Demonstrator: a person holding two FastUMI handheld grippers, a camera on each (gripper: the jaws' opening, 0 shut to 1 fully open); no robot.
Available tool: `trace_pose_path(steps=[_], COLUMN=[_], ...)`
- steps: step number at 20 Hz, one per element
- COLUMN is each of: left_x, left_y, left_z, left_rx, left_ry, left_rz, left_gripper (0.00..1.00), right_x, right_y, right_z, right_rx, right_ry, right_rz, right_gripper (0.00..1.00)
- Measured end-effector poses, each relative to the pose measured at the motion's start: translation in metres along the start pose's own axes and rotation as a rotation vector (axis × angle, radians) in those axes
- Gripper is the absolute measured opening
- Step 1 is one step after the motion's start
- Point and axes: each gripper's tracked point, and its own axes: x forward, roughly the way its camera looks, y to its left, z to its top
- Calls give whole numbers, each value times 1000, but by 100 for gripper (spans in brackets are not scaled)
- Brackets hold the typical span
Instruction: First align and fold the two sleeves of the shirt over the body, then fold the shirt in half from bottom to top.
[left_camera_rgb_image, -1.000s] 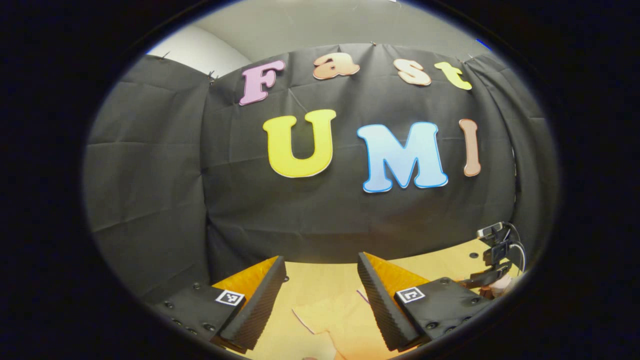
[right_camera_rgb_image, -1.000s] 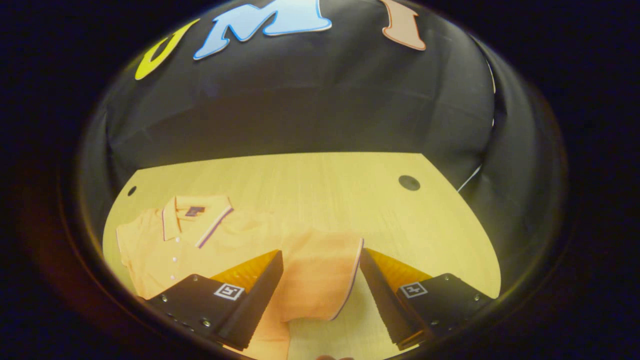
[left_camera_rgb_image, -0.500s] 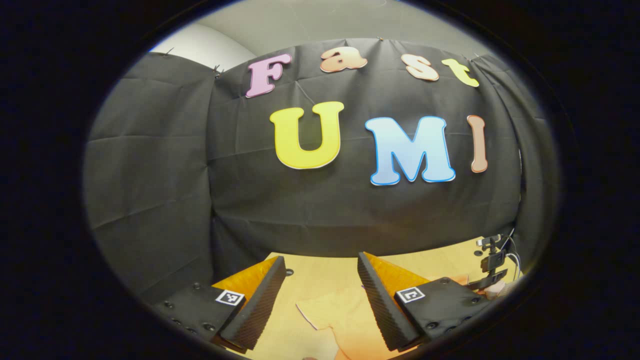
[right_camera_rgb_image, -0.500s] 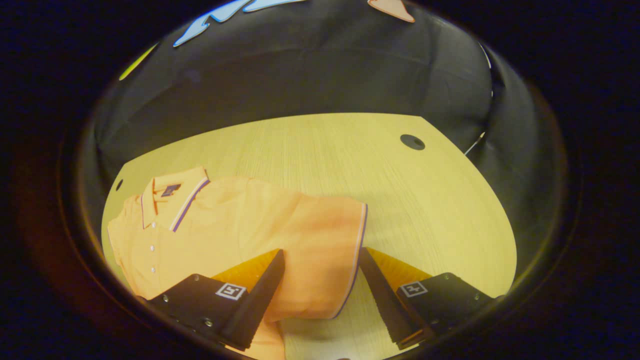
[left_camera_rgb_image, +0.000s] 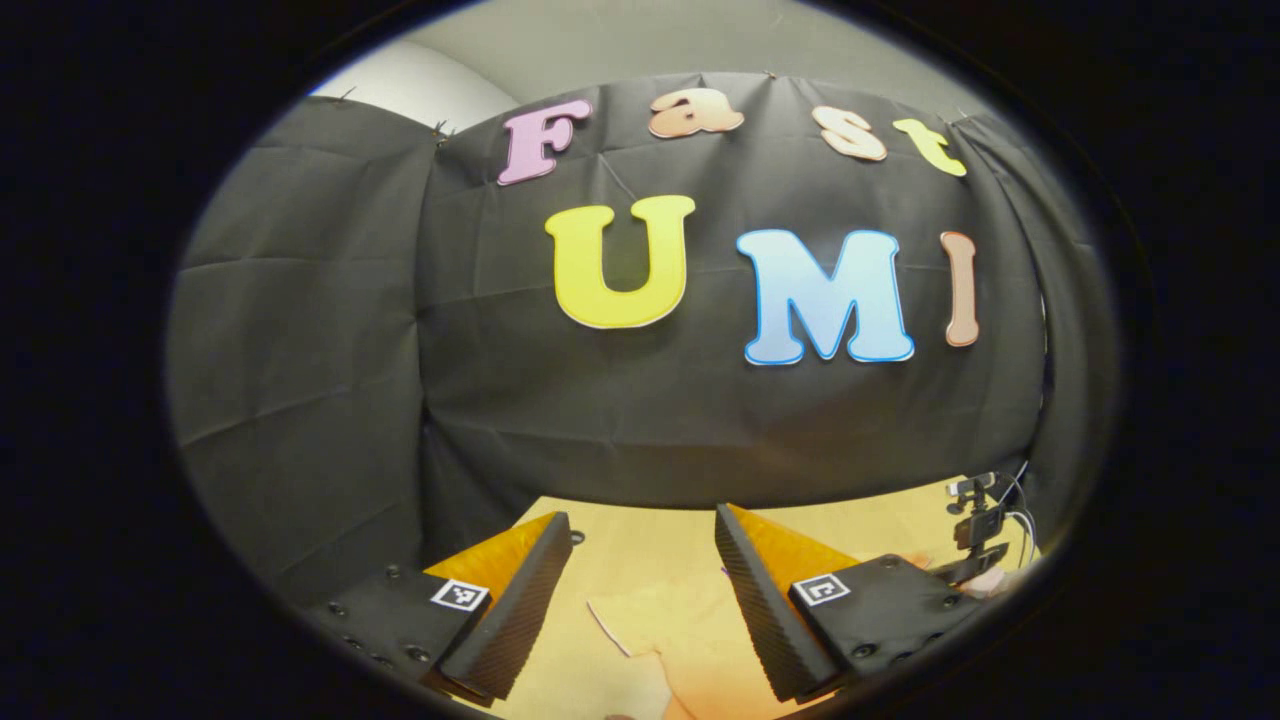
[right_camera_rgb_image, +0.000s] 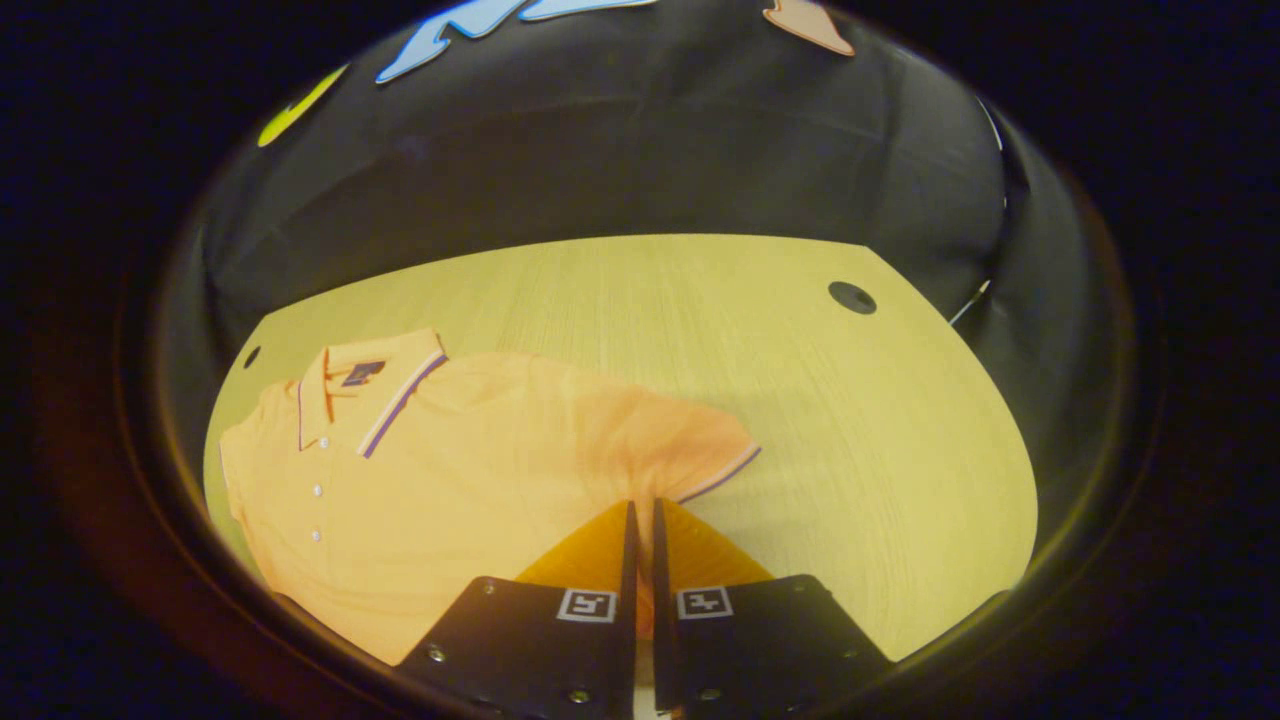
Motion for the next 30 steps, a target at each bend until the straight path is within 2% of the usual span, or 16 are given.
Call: trace_pose_path(steps=[3, 7, 10, 14, 21, 24, 26, 27, 28, 29, 30], left_x=[-1, -1, -2, -6, -19, -19, -18, -17, -15, -12, -10], left_y=[5, 9, 11, 19, 47, 55, 58, 57, 56, 55, 54], left_z=[-1, -3, -2, -5, -12, -18, -25, -27, -29, -32, -35], left_rx=[-4, -11, -15, -14, -8, -15, -21, -24, -27, -29, -31], left_ry=[1, 0, 0, 2, 15, 27, 37, 40, 43, 46, 50], left_rz=[9, 15, 18, 35, 90, 102, 104, 102, 97, 91, 84], left_gripper=[95, 95, 95, 95, 95, 95, 95, 95, 95, 95, 95], right_x=[-7, -25, -38, -47, -37, -37, -42, -44, -45, -48, -50], right_y=[3, 30, 62, 111, 169, 177, 179, 177, 176, 175, 174], right_z=[14, 40, 55, 57, 27, 17, 18, 20, 22, 24, 25], right_rx=[-57, -116, -166, -189, -239, -233, -234, -235, -232, -225, -219], right_ry=[-40, -122, -171, -181, -94, -53, -54, -62, -65, -65, -69], right_rz=[-35, -8, 48, 135, 237, 257, 267, 260, 258, 259, 258], right_gripper=[7, 8, 7, 7, 9, 14, 36, 55, 51, 57, 57])
